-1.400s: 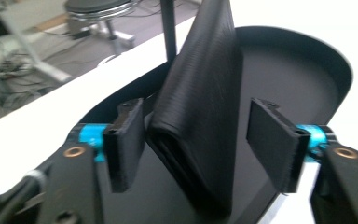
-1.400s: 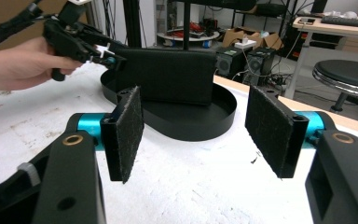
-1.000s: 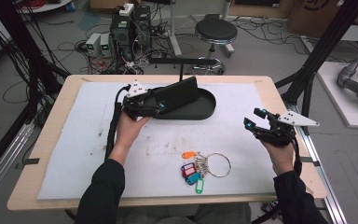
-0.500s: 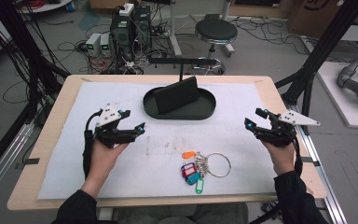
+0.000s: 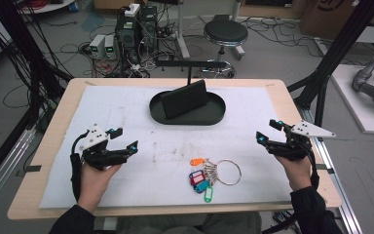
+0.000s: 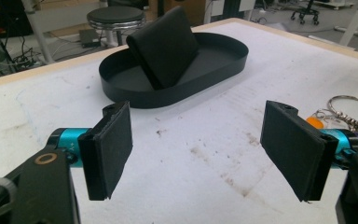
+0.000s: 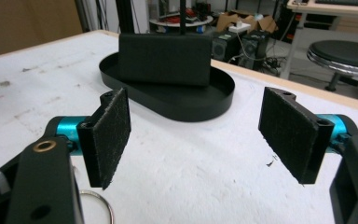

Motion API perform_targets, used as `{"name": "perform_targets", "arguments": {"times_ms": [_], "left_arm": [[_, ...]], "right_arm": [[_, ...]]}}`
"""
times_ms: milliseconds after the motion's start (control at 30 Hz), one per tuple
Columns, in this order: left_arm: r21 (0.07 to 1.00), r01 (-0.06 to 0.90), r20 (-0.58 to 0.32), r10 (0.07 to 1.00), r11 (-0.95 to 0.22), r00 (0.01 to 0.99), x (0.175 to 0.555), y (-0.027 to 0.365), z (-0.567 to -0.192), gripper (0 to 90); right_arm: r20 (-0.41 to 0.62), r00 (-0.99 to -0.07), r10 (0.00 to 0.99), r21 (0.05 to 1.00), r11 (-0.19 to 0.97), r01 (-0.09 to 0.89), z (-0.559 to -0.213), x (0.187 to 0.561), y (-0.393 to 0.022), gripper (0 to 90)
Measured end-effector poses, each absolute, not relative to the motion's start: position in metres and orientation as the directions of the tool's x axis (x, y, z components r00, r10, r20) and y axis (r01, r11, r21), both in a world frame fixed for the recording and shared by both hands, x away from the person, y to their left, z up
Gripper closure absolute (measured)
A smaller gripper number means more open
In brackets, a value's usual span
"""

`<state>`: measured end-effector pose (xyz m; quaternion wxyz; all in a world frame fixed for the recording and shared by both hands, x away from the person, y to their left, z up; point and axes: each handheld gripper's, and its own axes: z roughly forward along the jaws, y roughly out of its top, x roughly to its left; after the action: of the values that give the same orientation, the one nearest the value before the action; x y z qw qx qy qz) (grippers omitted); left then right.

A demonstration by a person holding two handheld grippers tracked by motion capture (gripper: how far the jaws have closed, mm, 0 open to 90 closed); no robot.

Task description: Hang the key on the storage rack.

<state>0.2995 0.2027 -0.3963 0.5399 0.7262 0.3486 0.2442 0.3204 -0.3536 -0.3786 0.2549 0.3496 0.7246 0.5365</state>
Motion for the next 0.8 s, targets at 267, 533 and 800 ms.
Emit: {"name": "perform_targets", "arguments": {"times_ms": [267,533,800], "left_arm": [[0.949,0.260,-0.027,0.779,-0.176,0.626,0.299,0.203,-0.406,25.2],[0.946,0.268,-0.030,0.776,-0.182,0.630,0.304,0.199,-0.411,25.3],[0.948,0.264,-0.033,0.767,-0.179,0.641,0.306,0.196,-0.410,25.3]], "right_arm": [[0.035,-0.608,0.793,0.940,0.180,0.289,-0.391,0.309,-0.354,28.1],[0.008,-0.638,0.770,0.907,0.263,0.330,-0.406,0.305,-0.336,48.5],[0.018,-0.669,0.743,0.858,0.332,0.392,-0.419,0.308,-0.322,57.6]]}}
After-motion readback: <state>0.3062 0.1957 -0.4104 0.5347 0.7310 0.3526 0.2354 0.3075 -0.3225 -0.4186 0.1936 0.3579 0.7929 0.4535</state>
